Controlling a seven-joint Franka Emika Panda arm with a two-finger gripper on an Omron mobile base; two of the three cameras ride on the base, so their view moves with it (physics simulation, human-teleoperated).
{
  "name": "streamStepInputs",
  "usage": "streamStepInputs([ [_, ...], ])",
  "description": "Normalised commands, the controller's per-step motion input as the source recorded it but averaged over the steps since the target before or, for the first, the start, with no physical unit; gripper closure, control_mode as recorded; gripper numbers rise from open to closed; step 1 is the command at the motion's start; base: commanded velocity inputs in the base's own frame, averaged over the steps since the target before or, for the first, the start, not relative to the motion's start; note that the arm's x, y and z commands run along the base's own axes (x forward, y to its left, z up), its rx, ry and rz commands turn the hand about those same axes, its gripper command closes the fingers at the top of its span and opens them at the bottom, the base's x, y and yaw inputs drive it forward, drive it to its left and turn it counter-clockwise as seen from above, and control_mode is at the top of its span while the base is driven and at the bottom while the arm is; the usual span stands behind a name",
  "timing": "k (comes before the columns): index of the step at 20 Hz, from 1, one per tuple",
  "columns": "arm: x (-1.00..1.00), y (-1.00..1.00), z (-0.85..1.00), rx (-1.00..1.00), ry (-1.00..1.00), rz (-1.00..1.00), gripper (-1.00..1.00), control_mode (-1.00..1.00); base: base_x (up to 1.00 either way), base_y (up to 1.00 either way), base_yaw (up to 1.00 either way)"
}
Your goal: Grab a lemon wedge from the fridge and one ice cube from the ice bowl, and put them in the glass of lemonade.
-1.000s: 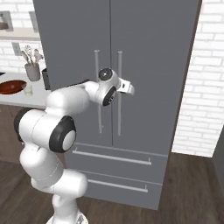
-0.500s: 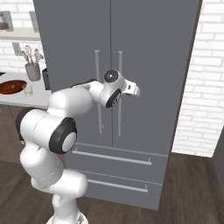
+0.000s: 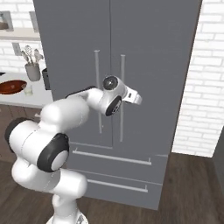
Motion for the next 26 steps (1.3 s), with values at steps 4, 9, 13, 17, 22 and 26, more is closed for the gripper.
streamStepInputs([
  [4,-0.95,-1.0,0.05,0.12,-0.01,-0.14,1.0,-1.0,0.0,0.0,0.0],
  [9,-0.92,-1.0,0.08,0.13,0.0,-0.16,1.0,-1.0,0.0,0.0,0.0],
  [13,-0.78,-1.0,0.06,0.13,0.0,-0.2,1.0,-1.0,0.0,0.0,0.0],
  [17,-0.66,-1.0,0.01,0.12,0.0,-0.2,1.0,-1.0,0.0,0.0,0.0],
  [22,-0.46,-0.89,0.0,0.08,0.0,-0.19,1.0,-1.0,0.0,0.0,0.0],
  [26,-0.25,-0.37,0.04,0.0,0.0,-0.11,-1.0,-1.0,0.0,0.0,0.0],
])
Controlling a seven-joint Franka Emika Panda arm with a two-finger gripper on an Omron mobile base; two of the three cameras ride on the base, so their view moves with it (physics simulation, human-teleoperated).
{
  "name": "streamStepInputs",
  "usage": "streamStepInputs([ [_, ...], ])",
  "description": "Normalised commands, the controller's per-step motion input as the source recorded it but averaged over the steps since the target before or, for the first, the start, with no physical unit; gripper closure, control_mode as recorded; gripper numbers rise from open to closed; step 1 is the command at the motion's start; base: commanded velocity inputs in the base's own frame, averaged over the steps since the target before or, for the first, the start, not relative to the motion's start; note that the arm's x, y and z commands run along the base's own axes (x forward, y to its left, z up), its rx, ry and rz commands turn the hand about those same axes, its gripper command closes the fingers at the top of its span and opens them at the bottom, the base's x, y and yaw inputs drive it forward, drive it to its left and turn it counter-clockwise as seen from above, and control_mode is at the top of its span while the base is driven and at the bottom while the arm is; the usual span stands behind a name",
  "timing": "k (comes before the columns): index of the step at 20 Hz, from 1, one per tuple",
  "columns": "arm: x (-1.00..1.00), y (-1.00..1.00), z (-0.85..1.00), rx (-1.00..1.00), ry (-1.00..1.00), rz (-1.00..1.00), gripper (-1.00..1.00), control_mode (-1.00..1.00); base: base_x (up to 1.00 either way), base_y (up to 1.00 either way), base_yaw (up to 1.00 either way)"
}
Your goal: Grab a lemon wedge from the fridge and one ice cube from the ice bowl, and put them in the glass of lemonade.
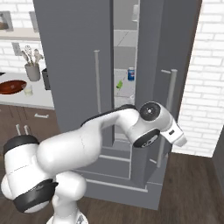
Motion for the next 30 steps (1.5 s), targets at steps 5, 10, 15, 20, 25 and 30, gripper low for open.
streamStepInputs([
  [5,-0.73,0.14,0.49,0.0,-0.05,0.0,-1.0,-1.0,0.0,0.0,0.0],
  [10,-0.86,0.79,0.97,-0.14,-0.15,0.0,-1.0,-1.0,0.0,0.0,0.0],
  [15,-0.37,1.0,0.82,-0.24,-0.01,-0.03,-1.0,-1.0,0.0,0.0,0.0],
  [20,0.0,1.0,0.61,-0.25,0.04,-0.09,-1.0,-1.0,0.0,0.0,0.0],
  [25,0.0,1.0,0.86,-0.36,0.25,0.0,-1.0,-1.0,0.0,0.0,0.0],
  [30,0.09,1.0,0.64,-0.37,0.14,0.06,-1.0,-1.0,0.0,0.0,0.0],
])
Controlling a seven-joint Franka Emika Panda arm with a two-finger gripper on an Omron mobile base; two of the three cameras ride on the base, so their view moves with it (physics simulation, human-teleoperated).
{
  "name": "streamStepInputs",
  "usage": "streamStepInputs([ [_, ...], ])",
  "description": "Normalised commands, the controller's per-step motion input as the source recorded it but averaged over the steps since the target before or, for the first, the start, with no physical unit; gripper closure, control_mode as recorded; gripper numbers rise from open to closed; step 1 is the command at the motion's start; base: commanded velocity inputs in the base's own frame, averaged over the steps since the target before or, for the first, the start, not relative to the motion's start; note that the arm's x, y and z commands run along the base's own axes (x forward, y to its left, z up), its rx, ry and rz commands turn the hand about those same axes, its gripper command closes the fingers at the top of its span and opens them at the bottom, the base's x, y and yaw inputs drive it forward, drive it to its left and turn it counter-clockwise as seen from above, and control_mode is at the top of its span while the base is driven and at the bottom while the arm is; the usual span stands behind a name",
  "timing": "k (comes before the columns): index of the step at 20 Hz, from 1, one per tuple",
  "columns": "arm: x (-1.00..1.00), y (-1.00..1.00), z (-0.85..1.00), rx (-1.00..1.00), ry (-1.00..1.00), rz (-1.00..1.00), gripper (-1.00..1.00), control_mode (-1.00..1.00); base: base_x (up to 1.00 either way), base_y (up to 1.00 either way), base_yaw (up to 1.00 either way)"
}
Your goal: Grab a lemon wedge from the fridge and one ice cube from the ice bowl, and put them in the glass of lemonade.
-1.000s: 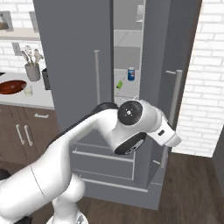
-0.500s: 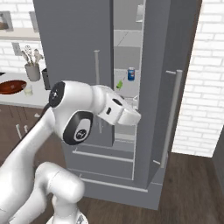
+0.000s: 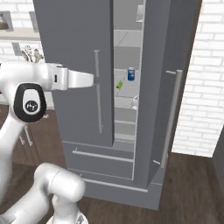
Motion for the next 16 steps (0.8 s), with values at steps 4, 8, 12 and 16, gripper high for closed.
streamStepInputs([
  [4,0.58,0.71,0.15,-0.39,0.22,0.03,-1.0,-1.0,0.0,0.0,0.0],
  [8,0.5,-0.35,-0.06,-0.18,0.23,-0.01,-1.0,-1.0,0.0,0.0,0.0],
  [12,0.66,-0.35,0.06,0.0,0.13,0.0,-1.0,-1.0,0.0,0.0,0.0],
  [16,0.87,-0.41,0.04,0.0,0.4,-0.06,-1.0,-1.0,0.0,0.0,0.0],
])
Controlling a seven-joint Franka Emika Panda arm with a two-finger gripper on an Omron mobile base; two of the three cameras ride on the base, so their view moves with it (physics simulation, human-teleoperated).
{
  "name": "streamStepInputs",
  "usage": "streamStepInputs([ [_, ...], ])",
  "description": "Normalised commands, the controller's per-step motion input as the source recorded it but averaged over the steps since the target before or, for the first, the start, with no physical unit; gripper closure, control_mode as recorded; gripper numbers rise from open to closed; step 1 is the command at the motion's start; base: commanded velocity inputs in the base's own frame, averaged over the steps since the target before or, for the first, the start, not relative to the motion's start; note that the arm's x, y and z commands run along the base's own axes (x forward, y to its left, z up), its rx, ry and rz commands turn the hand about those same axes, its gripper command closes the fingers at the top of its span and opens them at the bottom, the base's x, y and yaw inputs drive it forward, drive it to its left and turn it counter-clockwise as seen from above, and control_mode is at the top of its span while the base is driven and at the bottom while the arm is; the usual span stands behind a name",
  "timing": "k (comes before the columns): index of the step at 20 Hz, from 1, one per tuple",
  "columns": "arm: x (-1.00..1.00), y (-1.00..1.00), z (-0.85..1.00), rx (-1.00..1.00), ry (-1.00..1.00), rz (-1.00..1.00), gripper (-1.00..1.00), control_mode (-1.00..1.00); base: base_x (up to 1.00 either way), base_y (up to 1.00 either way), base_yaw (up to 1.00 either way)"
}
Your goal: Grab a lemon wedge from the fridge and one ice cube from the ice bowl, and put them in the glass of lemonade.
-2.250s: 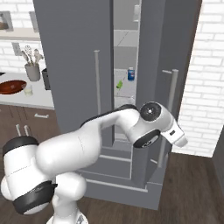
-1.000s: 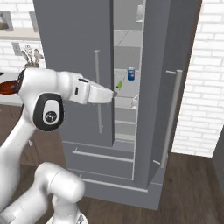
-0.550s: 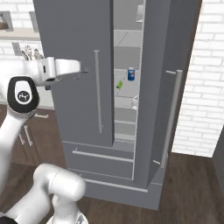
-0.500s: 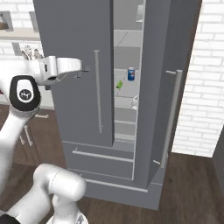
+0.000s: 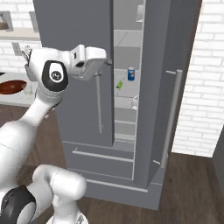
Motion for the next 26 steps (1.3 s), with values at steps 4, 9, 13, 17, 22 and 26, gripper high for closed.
streamStepInputs([
  [4,0.65,-0.4,-0.22,0.0,0.34,-0.08,-1.0,-1.0,0.0,0.0,0.0],
  [9,0.45,-0.61,-0.46,0.0,0.18,-0.1,-1.0,-1.0,0.0,0.0,0.0],
  [13,0.05,-0.89,-0.13,0.0,0.14,-0.18,-1.0,-1.0,0.0,0.0,0.0],
  [17,0.0,-0.99,-0.1,0.0,0.13,-0.23,-1.0,-1.0,0.0,0.0,0.0],
  [22,0.0,-1.0,-0.07,0.0,0.15,-0.24,-1.0,-1.0,0.0,0.0,0.0],
  [26,-0.09,-0.89,-0.07,0.0,0.1,-0.23,-1.0,-1.0,0.0,0.0,0.0],
])
